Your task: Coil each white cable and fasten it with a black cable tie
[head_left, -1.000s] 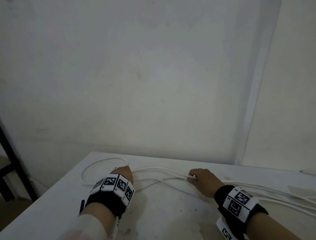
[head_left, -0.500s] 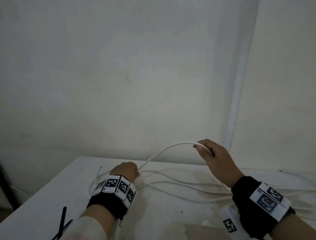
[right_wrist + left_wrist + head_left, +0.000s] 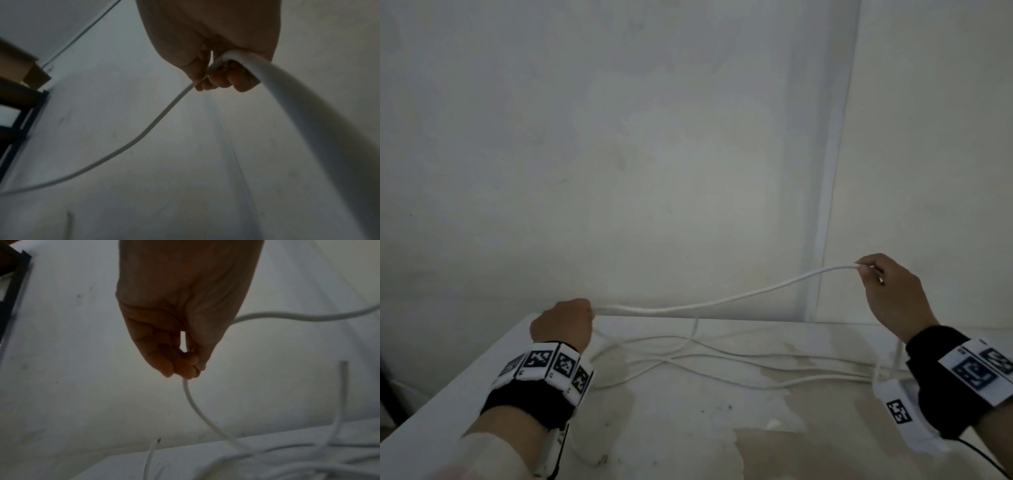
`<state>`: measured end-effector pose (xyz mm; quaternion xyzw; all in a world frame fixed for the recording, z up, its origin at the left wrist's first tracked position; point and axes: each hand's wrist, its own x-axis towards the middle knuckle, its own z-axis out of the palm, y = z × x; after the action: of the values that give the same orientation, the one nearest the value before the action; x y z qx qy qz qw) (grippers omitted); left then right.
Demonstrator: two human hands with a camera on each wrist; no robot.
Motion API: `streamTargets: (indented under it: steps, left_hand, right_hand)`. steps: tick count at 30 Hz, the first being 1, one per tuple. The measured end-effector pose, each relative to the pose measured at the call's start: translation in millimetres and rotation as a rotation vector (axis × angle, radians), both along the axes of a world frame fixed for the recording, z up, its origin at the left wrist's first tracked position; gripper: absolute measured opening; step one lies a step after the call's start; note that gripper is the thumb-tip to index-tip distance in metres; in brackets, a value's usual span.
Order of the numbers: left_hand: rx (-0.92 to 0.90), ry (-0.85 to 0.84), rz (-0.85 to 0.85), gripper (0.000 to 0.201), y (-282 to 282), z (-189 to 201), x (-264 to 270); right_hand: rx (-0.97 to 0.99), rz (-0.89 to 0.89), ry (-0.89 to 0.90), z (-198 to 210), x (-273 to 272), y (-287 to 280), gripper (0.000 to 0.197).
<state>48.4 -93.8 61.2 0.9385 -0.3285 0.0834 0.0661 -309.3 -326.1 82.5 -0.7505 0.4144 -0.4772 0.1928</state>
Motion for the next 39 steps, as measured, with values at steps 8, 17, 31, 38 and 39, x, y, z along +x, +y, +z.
streamTargets:
  steps: [8, 17, 31, 38, 39]
  left_hand:
    - [-0.386, -0.010, -0.227, 0.033, 6, 19, -23]
    - [-0.497, -0.117, -0.687, 0.052, -34, 38, -105]
    - [-0.542, 0.226, -0.806, 0.036, -24, 32, -145]
    - [-0.568, 0.230, -0.660, 0.036, 4, 28, -133]
    - [-0.561, 0.236, -0.639, 0.036, 7, 27, -132]
  right_hand:
    - [0.178, -0.177, 0.335, -21, -18, -4, 0.020]
    - [-0.211, -0.032, 0.749, -33, 16, 40, 0.064]
    - [-0.008, 0.391, 0.018, 8, 10, 77, 0.029]
    - [-0.022, 0.126, -0.013, 12, -39, 48, 0.024]
    - [-0.026, 0.101, -0.016, 11, -45, 45, 0.023]
